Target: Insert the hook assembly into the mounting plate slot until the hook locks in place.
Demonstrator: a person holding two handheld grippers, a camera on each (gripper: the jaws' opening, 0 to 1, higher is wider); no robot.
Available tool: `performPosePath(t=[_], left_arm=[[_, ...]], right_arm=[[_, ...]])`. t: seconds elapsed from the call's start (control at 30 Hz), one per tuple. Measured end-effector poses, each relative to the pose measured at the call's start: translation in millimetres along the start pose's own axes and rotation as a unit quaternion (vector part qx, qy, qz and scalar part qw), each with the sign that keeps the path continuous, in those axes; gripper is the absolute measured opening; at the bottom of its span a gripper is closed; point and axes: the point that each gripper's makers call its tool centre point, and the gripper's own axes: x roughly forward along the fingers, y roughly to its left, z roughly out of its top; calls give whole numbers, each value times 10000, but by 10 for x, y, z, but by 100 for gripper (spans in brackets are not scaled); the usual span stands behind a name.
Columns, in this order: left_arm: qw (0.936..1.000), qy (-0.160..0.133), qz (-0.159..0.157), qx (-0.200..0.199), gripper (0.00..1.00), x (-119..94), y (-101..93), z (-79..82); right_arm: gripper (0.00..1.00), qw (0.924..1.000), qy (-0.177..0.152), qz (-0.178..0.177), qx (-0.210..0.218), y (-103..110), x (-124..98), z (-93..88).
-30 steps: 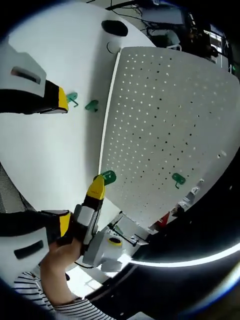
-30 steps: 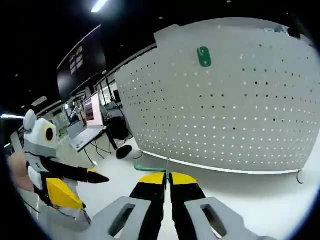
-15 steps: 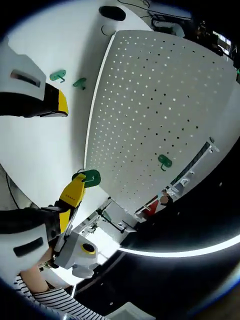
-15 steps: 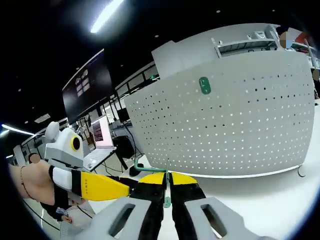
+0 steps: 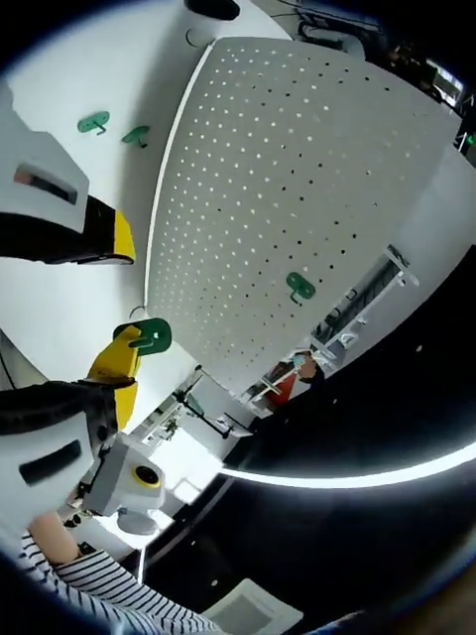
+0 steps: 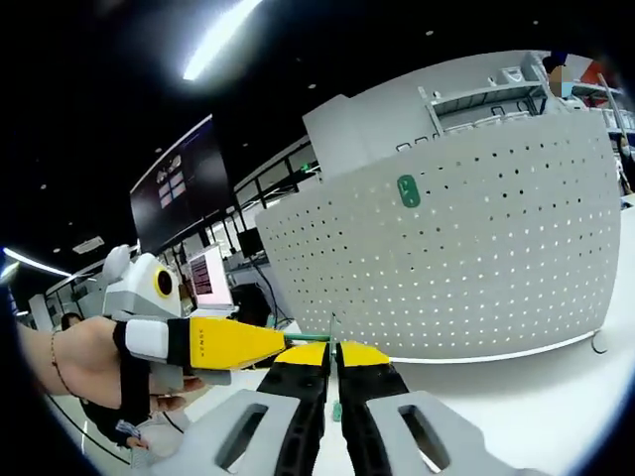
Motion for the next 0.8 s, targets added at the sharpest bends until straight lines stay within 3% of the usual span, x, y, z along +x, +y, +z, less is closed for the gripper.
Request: performPosePath(t=[0.67,0.8], left_arm=[[9990,224,-297,244,8,113,-190,-20],[9989,217,-355,231,5,122,-221,-19]], right_arm=[[0,9999,-95,40,-115,0,-116,16],[0,9999,-110,31,-113,-8,-120,28]])
